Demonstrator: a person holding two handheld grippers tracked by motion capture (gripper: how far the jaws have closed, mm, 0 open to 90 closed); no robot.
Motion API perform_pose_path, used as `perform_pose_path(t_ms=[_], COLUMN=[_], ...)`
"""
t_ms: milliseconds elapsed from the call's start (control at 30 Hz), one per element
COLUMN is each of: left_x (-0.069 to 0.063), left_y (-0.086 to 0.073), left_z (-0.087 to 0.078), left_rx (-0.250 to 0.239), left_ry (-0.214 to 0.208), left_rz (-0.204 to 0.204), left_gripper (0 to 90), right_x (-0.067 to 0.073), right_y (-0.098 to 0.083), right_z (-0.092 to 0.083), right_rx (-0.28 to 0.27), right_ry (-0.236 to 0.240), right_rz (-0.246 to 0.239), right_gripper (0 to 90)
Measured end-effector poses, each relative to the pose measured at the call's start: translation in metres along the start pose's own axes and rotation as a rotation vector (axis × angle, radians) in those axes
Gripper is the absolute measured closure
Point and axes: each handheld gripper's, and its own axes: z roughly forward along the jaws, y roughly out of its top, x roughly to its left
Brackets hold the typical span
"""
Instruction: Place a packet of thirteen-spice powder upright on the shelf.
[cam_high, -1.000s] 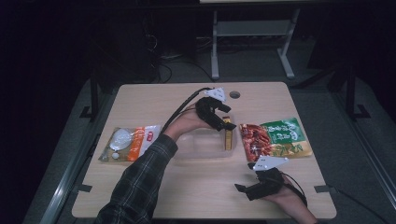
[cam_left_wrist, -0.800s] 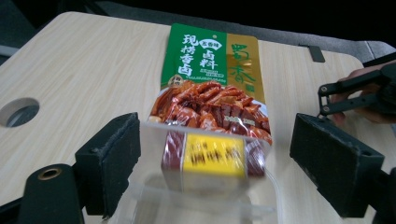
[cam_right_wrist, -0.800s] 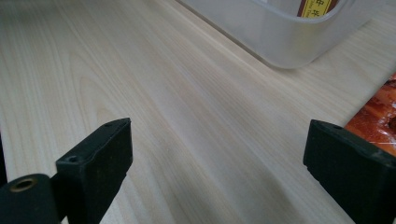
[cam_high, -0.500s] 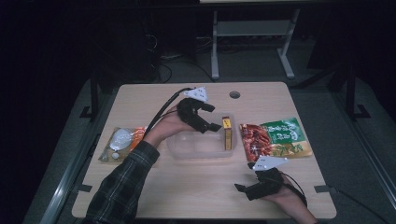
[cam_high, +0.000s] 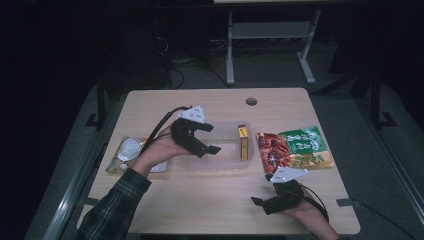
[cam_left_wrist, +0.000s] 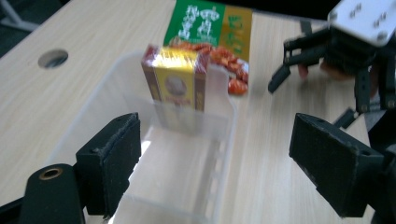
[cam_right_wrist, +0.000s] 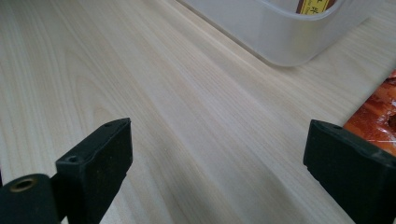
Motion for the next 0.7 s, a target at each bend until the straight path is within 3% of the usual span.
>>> perform_pose_path(t_ms=[200,467,700], left_x=[-0.014,-0.030,-0.049], left_y=[-0.027,-0.068,-0.097], left_z=[-0.004,-0.006,-0.011], left_rx=[0.016,0.021,0.019], left_ry=[0.005,0.014,0.053], left_rz=[-0.018,-0.075,-0.096], left_gripper=[16.7,17.5,17.9], right_x=[0.000,0.000,0.000], right_y=[0.000,0.000,0.000], right_z=[0.000,0.000,-0.001], right_rx=[-0.004,-0.002,-0.001], right_ry=[-0.006,-0.009,-0.012], right_rz=[0.000,0.004,0.005], right_gripper=[7.7,7.7,7.7])
